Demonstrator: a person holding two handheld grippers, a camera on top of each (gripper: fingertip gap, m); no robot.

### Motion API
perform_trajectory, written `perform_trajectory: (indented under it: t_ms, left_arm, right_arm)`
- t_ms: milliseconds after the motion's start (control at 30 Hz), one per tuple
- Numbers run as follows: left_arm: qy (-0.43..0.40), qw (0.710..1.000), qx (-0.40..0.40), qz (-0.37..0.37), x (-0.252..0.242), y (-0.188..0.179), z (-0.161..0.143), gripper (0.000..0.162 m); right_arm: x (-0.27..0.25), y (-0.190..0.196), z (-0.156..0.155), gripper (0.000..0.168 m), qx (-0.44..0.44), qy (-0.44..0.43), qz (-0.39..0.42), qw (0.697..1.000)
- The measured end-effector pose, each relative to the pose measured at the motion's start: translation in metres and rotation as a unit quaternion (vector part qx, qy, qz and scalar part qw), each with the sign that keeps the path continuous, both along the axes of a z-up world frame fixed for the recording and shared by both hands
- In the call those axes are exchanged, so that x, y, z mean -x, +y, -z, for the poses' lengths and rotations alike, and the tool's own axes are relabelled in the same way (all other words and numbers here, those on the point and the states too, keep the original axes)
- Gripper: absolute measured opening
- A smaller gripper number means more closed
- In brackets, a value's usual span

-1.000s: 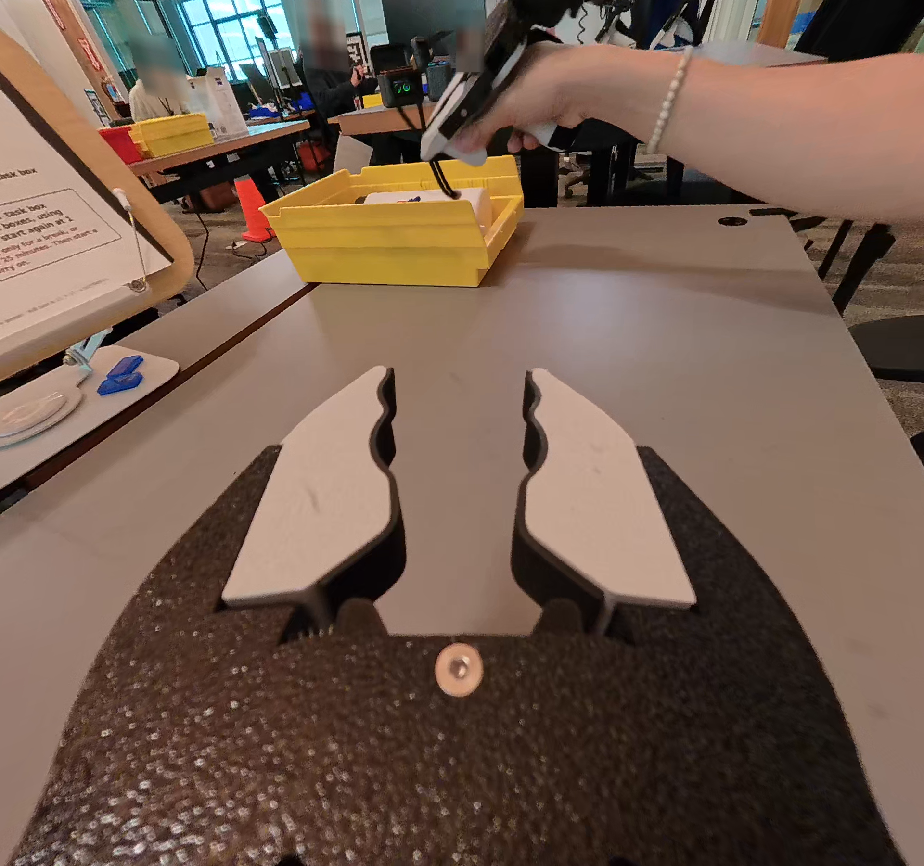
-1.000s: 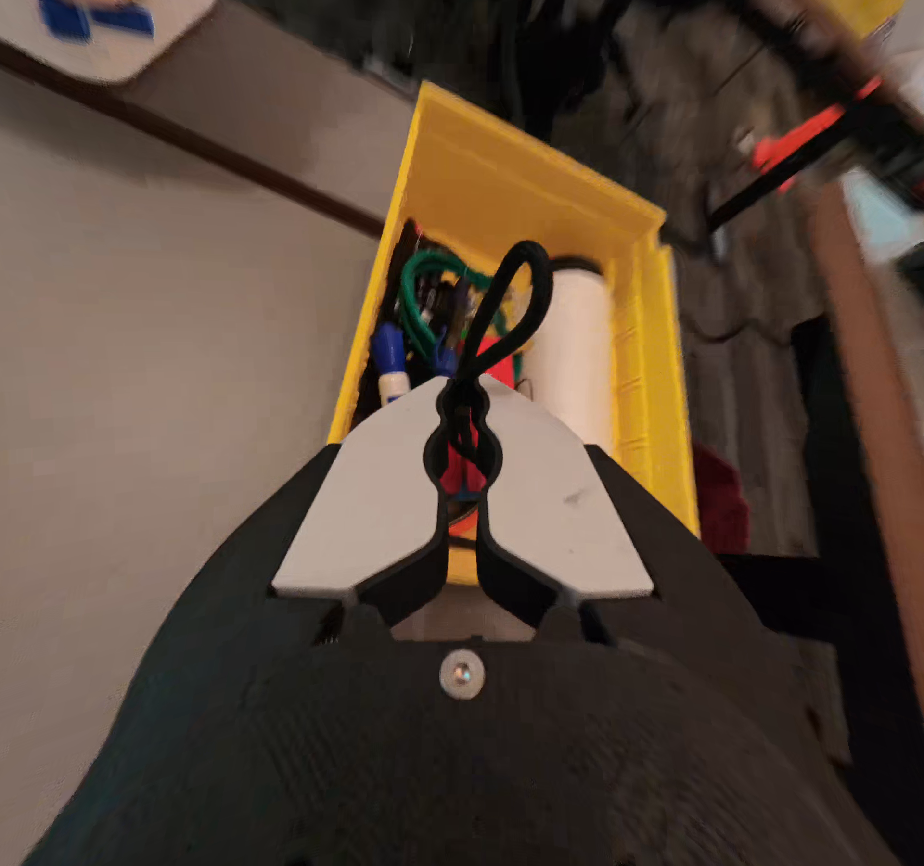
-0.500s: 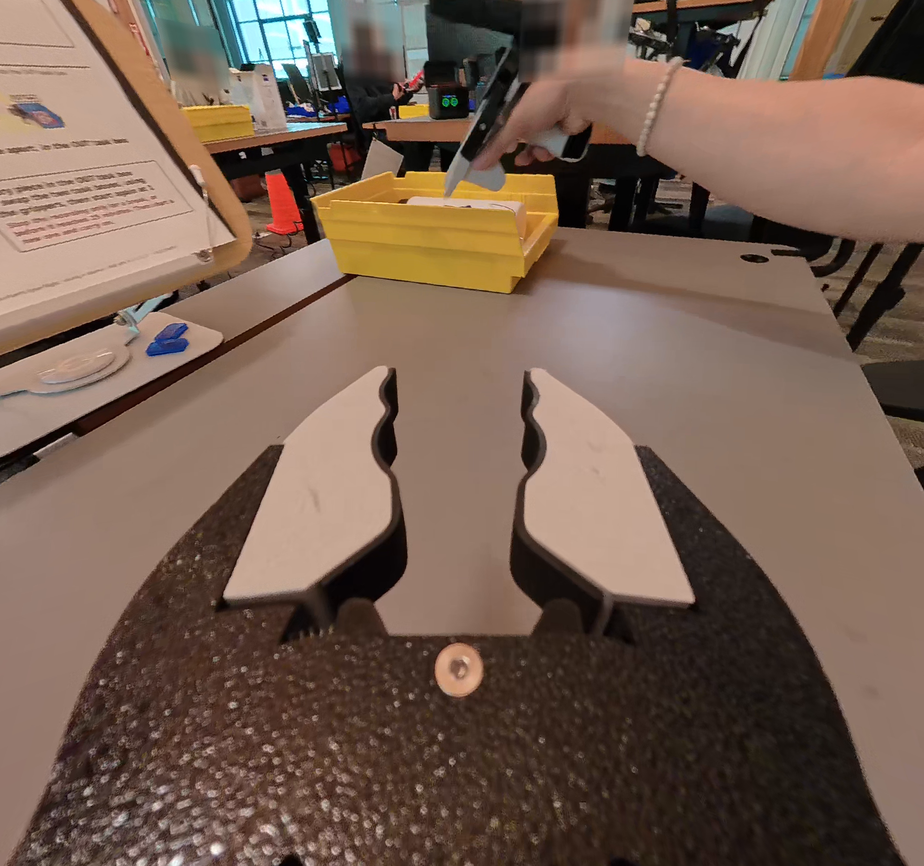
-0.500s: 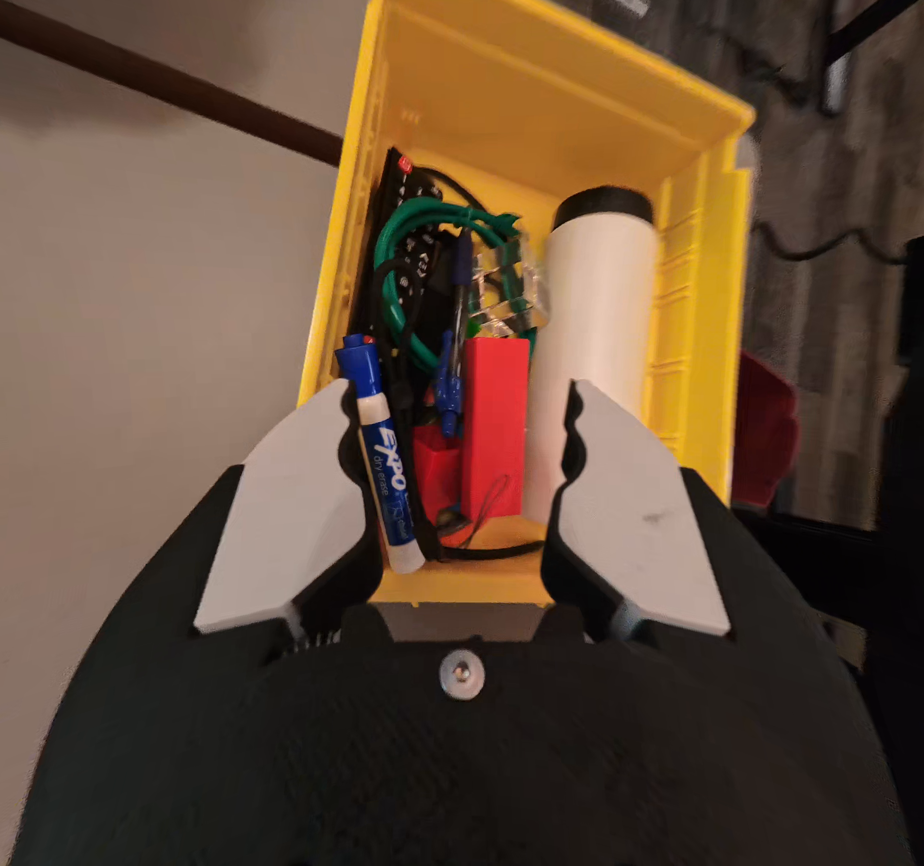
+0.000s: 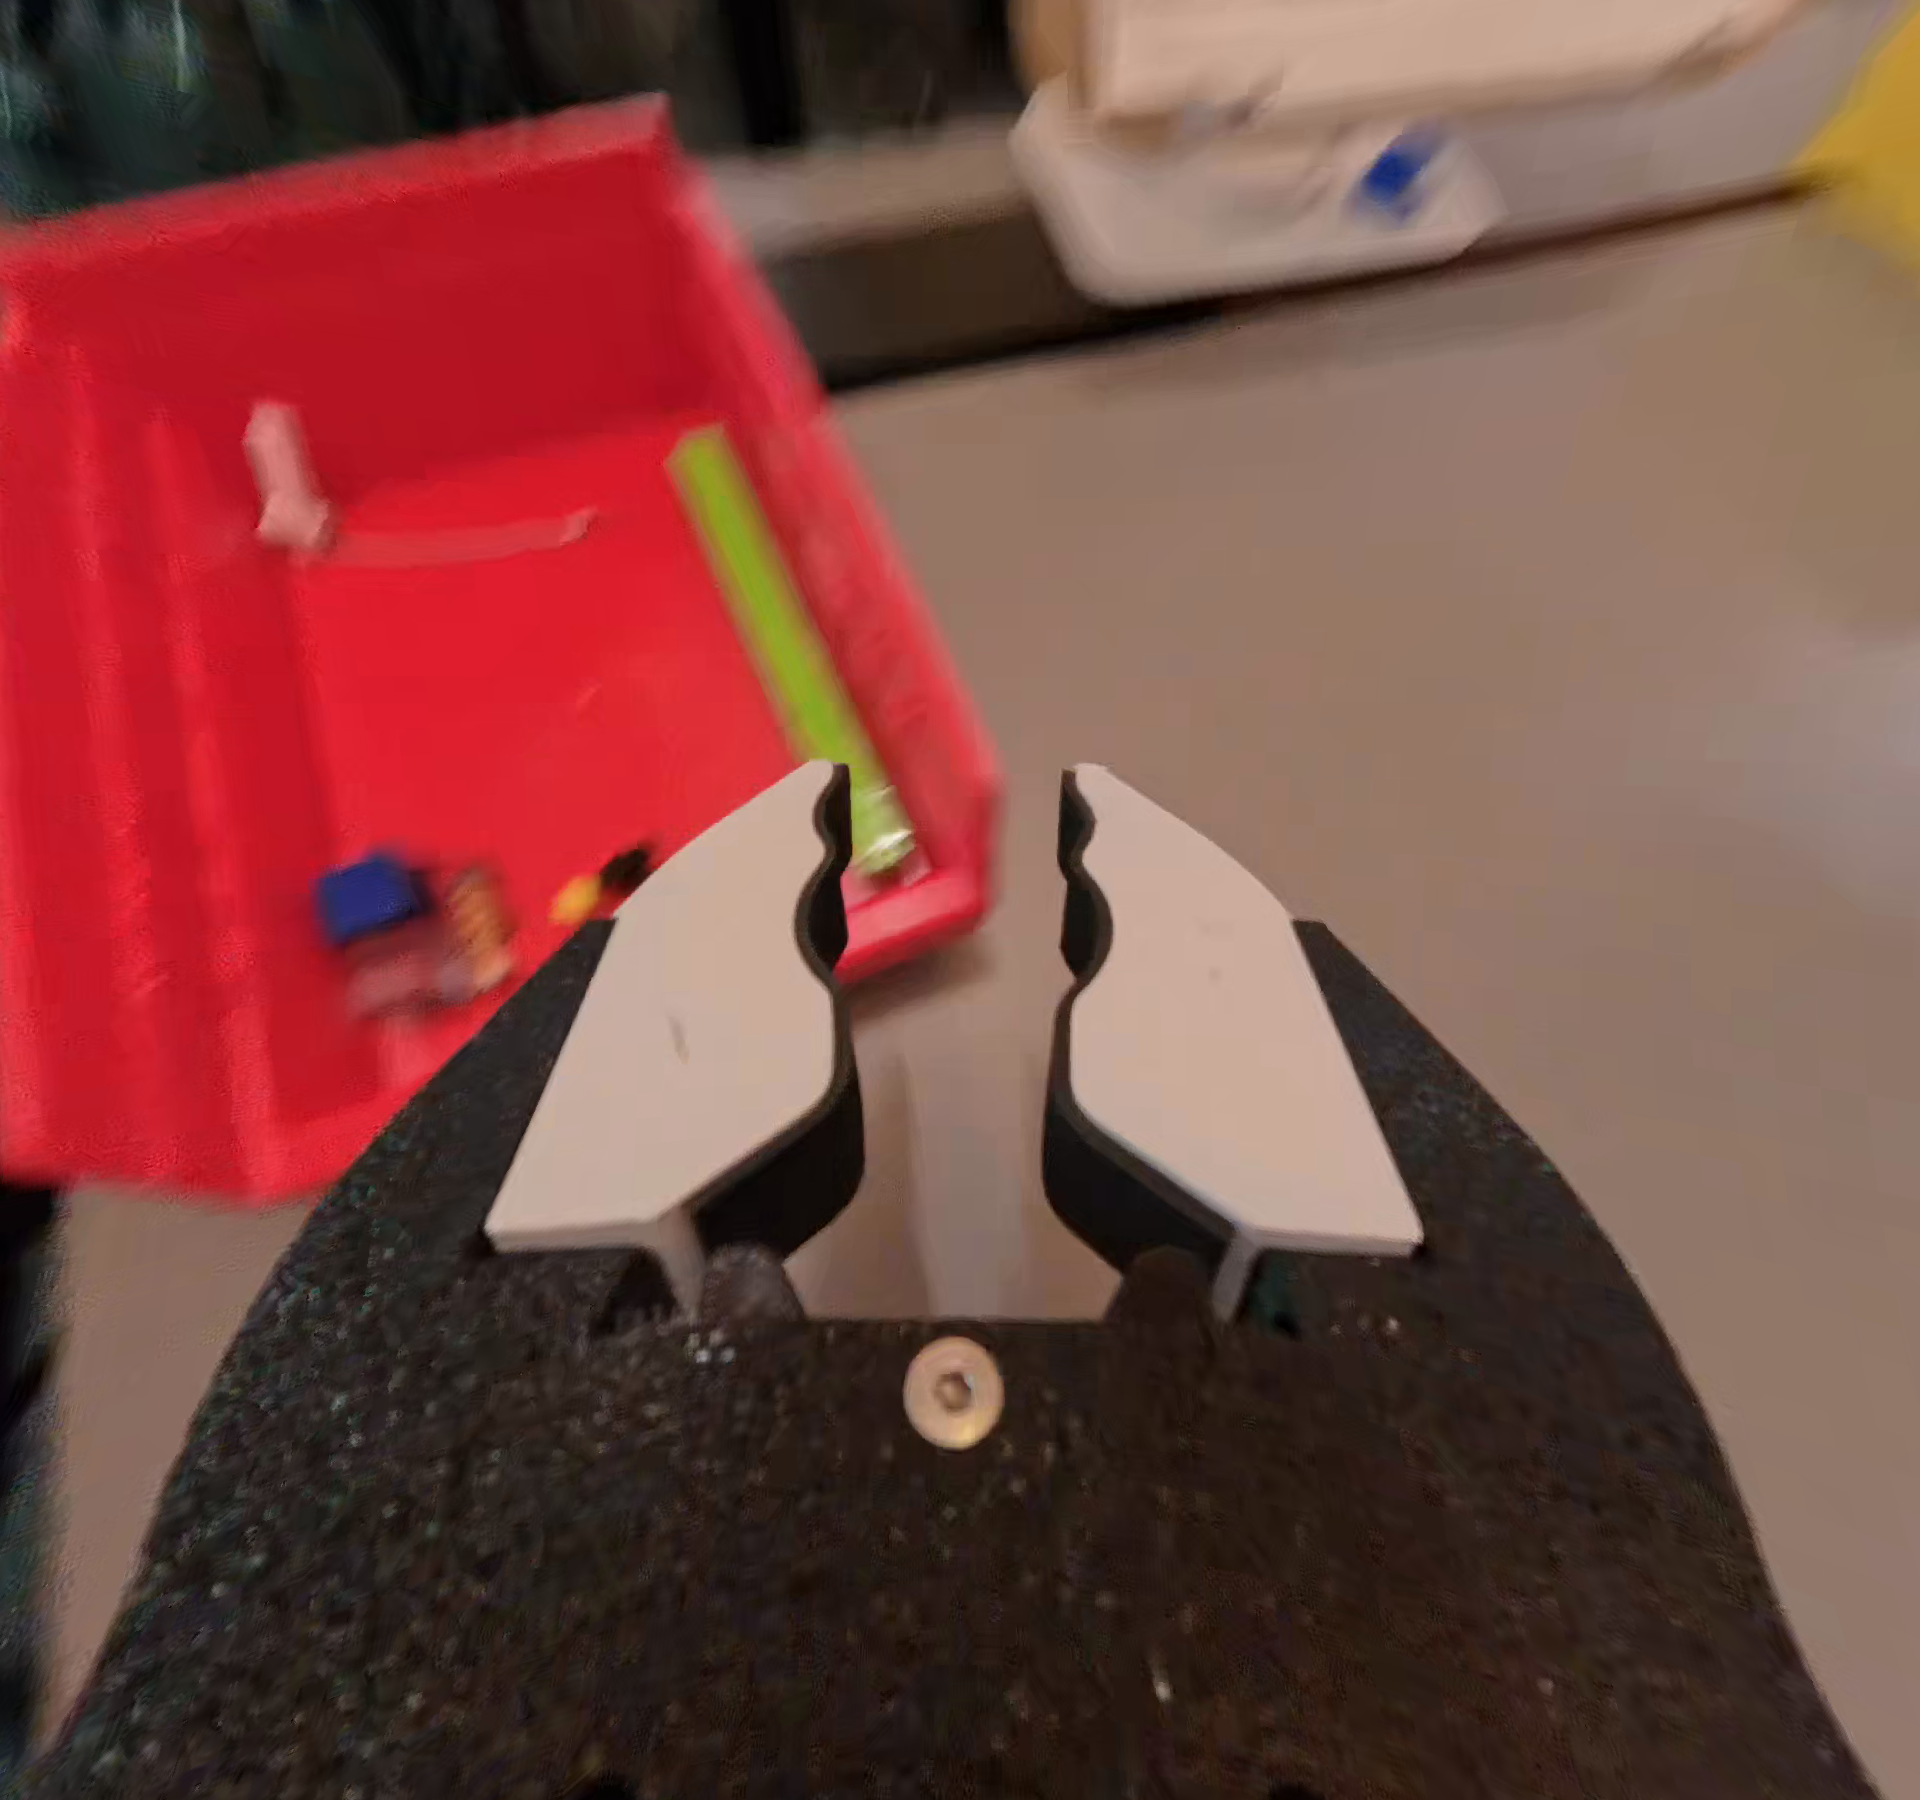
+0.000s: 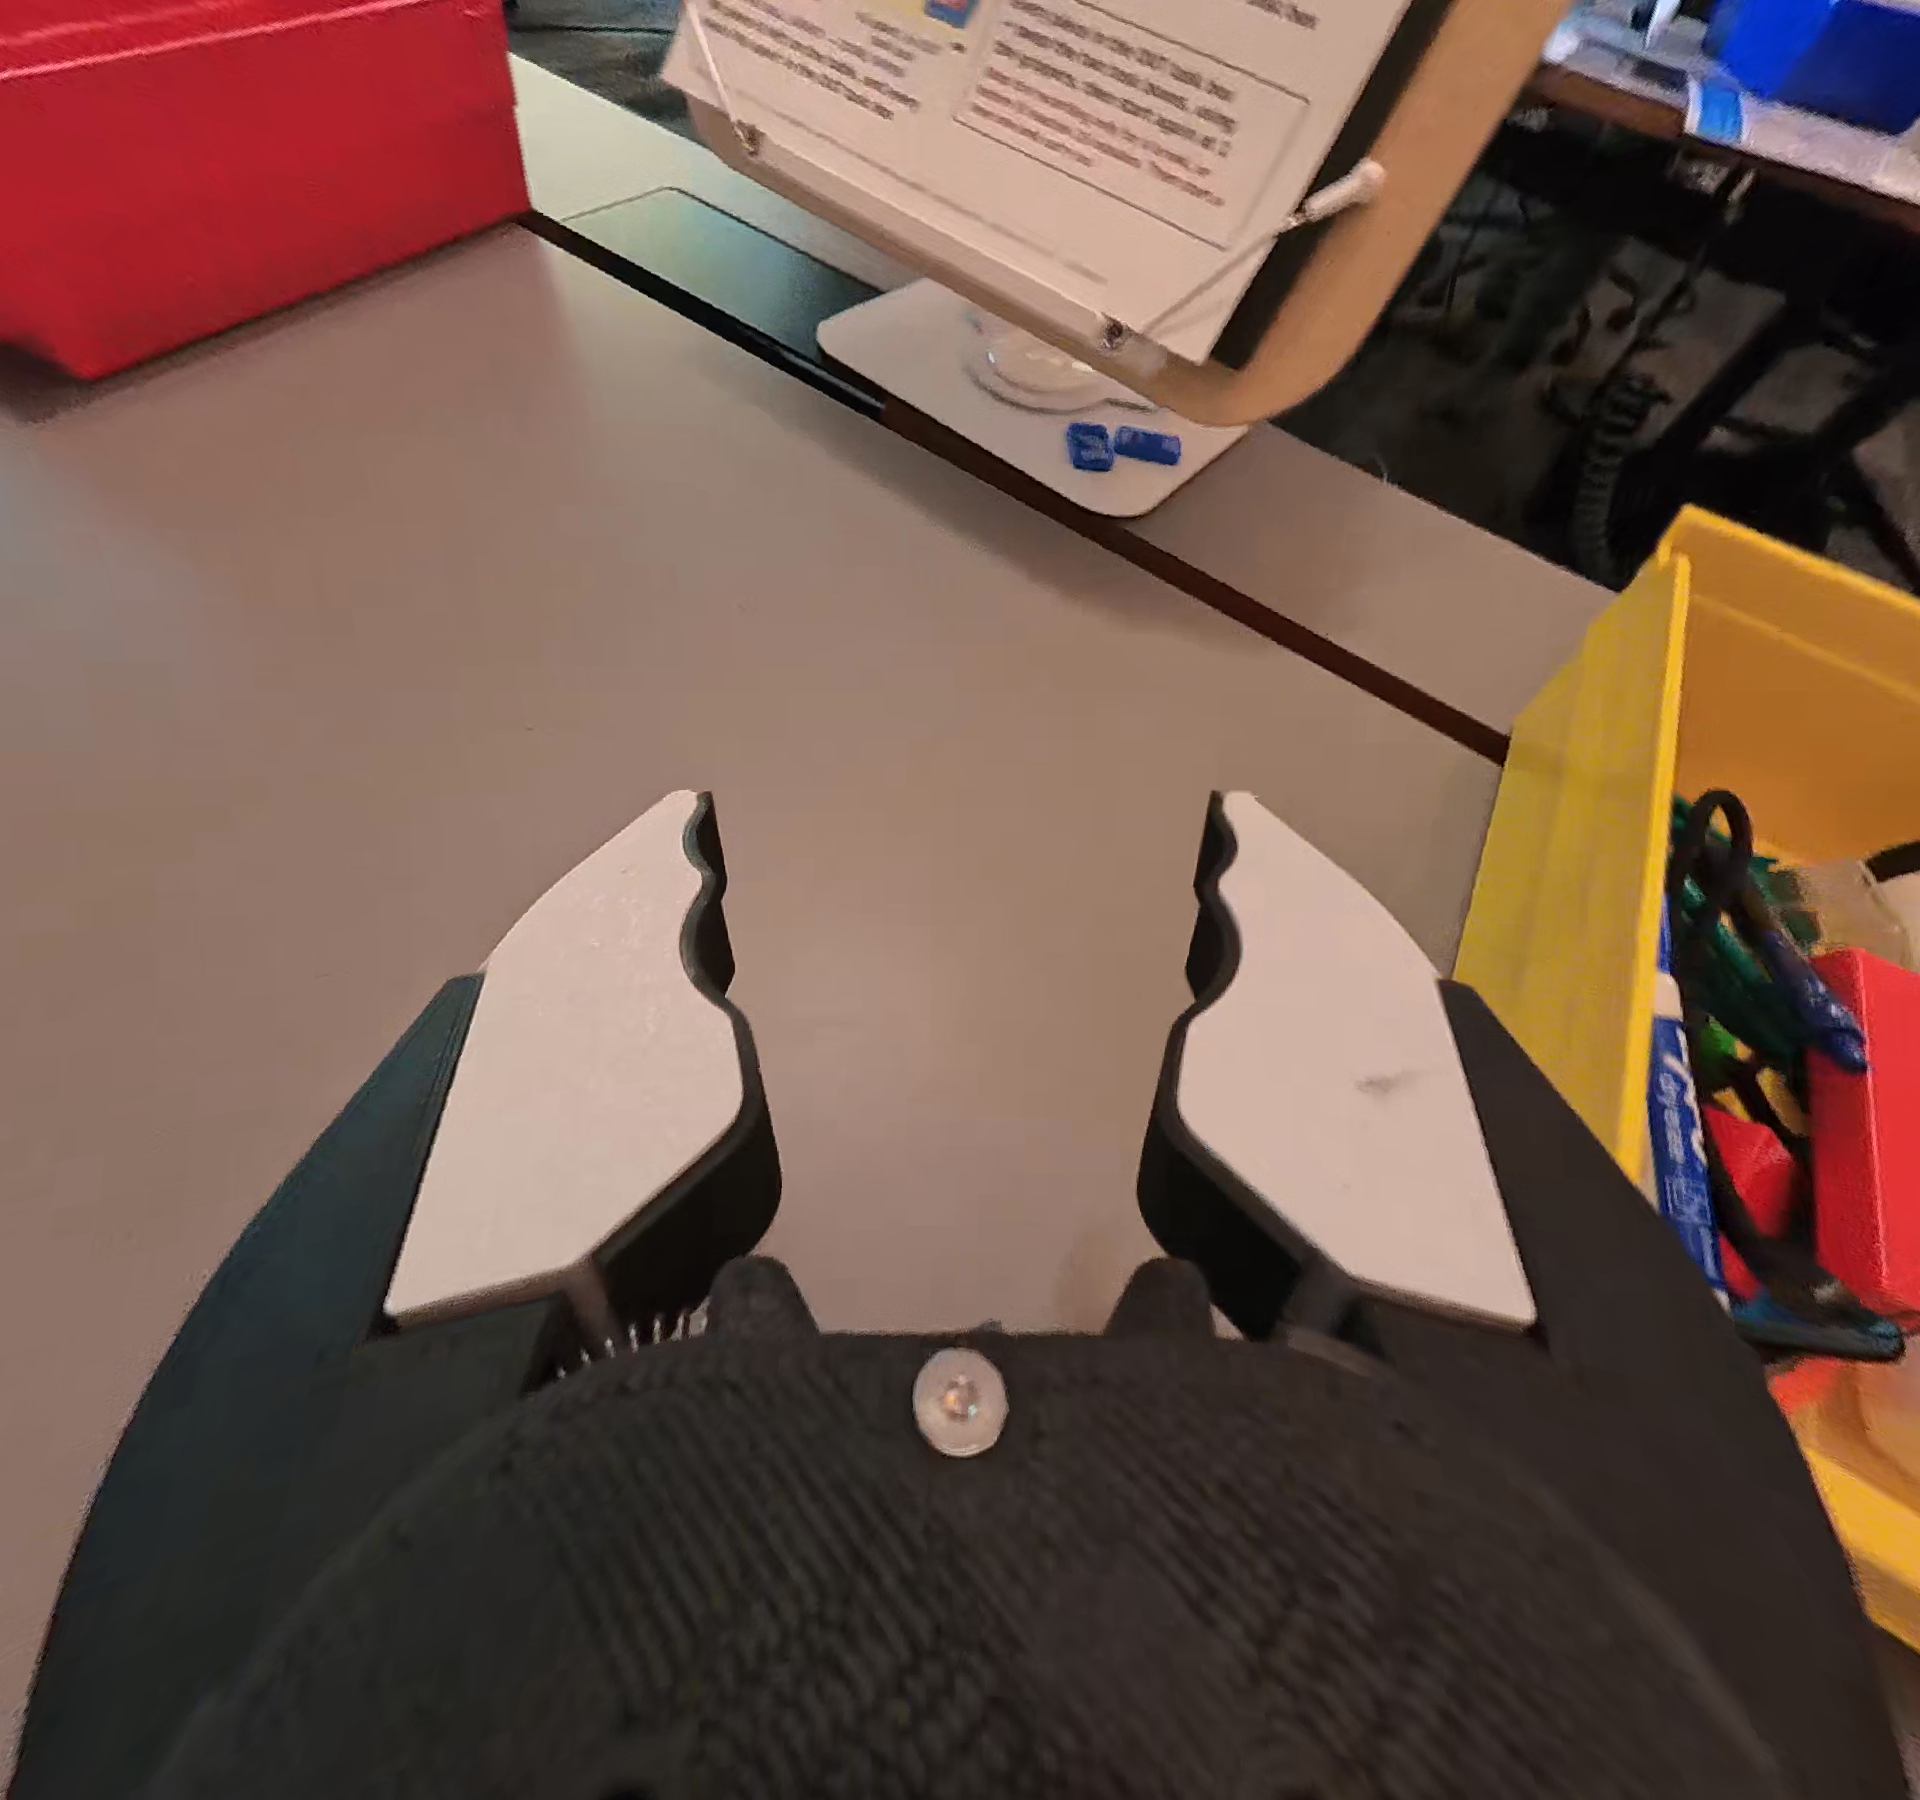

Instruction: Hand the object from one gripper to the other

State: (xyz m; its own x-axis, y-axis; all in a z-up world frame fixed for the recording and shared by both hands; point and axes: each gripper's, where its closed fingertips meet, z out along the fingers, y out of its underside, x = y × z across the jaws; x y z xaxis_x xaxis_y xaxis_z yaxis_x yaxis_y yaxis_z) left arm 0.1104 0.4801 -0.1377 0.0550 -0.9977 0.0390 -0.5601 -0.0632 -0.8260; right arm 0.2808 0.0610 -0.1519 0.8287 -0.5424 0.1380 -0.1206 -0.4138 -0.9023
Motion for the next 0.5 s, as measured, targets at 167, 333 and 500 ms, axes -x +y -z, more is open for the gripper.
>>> perform_trajectory:
  t_ms: [167,333,500]
  left_arm:
    - [0.215,0.969,0.101,-0.064,0.003,0.085,0.052,0.042]
    - [0.333,0.92,0.172,-0.113,0.004,0.114,0.1,0.049]
    - [0.382,0.896,0.173,-0.146,-0.004,0.118,0.119,0.048]
  right_arm:
    - [0.013,0.012,-0.009,0.085,-0.01,-0.034,-0.018,0.999]
    - [0.027,0.021,0.0,0.082,-0.014,-0.018,-0.045,0.999]
    - [0.038,0.025,0.006,0.083,0.013,-0.028,-0.072,0.997]
